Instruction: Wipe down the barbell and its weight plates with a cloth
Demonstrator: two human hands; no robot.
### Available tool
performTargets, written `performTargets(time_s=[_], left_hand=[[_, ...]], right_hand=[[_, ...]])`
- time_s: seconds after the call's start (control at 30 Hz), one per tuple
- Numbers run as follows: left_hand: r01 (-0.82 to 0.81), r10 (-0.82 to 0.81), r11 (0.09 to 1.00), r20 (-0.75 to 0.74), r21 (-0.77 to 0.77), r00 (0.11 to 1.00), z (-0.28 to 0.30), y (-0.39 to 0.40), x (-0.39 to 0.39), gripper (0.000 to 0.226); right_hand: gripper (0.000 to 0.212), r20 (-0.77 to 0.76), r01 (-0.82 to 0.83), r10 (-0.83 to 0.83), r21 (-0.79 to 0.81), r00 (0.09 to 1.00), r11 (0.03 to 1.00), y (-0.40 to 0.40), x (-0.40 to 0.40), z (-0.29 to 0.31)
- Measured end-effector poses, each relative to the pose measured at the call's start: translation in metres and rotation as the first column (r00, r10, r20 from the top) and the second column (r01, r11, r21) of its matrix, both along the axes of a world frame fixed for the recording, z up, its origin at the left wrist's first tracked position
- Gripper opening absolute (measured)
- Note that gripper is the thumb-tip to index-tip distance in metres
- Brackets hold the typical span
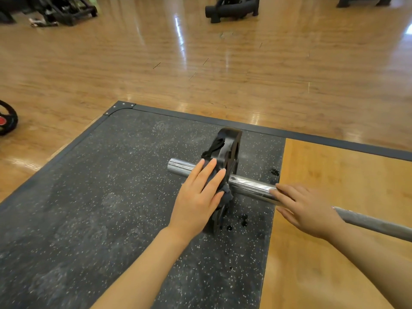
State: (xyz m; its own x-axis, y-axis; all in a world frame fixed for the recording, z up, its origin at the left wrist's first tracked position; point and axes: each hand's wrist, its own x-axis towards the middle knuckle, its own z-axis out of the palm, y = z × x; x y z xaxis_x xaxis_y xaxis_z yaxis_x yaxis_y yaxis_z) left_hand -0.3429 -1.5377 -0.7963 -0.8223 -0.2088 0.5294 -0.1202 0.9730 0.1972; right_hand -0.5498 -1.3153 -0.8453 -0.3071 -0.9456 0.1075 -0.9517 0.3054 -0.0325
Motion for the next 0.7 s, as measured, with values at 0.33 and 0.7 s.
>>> performTargets(time_s=[0.33, 0.7], left_hand=[[-0.008, 0.019, 0.996, -0.122, 0.087, 0.992, -0.007, -0.006, -0.019, 0.041], [-0.074, 0.09, 0.983, -0.092, 0.168, 0.992, -0.001, -0.002, -0.038, 0.045]], right_hand=[[0.051, -0.107, -0.208, 0.201, -0.059, 0.974, 0.976, -0.007, -0.037, -0.024], [0.064, -0.148, -0.203, 0.199, -0.012, 0.969, 0.979, -0.012, -0.045, -0.026]])
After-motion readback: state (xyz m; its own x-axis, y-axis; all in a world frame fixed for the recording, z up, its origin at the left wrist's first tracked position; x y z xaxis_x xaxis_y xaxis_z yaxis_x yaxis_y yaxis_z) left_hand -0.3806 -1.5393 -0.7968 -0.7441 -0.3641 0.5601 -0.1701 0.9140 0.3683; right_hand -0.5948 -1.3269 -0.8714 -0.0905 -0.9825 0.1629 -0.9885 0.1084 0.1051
